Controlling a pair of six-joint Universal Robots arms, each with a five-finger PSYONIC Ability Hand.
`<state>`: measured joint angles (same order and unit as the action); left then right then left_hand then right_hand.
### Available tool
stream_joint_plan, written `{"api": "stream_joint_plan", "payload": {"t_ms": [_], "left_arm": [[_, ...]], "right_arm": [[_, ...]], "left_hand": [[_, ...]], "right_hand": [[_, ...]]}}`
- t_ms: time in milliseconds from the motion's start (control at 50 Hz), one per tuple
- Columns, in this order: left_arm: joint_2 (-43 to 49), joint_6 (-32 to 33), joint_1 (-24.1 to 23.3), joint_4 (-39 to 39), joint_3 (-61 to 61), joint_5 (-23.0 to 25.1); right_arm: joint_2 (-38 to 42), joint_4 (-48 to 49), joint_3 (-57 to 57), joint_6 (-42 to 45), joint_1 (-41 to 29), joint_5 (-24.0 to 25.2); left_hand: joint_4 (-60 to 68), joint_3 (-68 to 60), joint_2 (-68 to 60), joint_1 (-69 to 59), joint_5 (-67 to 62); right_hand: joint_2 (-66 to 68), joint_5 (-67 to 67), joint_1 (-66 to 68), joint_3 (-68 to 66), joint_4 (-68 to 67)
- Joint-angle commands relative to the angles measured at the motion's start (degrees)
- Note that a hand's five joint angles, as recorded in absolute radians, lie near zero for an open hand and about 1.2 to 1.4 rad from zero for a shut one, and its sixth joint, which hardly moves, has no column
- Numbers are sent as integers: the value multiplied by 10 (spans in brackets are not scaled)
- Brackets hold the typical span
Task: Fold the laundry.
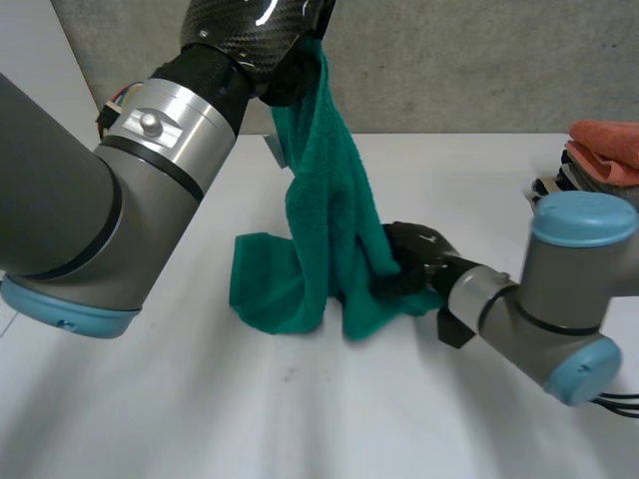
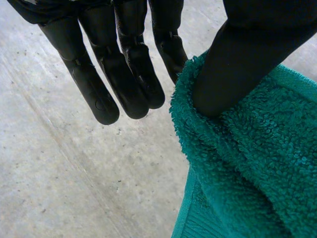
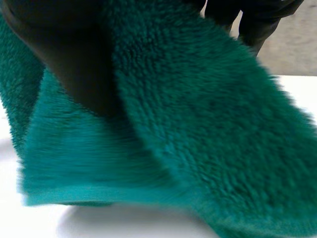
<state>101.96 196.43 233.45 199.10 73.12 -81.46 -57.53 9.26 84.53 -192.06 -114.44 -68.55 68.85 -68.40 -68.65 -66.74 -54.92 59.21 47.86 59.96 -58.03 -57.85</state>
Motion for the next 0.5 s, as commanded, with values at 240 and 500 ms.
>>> {"api": "stream_joint_plan", "payload": {"t_ms": [240, 500], "left_arm": [[-101, -3, 4, -3, 38, 2], [-136, -2, 4, -3, 77, -4]], "right_arm": [[-121, 66, -181, 260, 55, -112], [98, 170, -325, 175, -43, -37]], "left_hand": [[112, -116, -114, -133, -151], [112, -116, -114, -133, -151]], "right_hand": [[208, 221, 200, -220, -222], [208, 221, 200, -220, -222]]}}
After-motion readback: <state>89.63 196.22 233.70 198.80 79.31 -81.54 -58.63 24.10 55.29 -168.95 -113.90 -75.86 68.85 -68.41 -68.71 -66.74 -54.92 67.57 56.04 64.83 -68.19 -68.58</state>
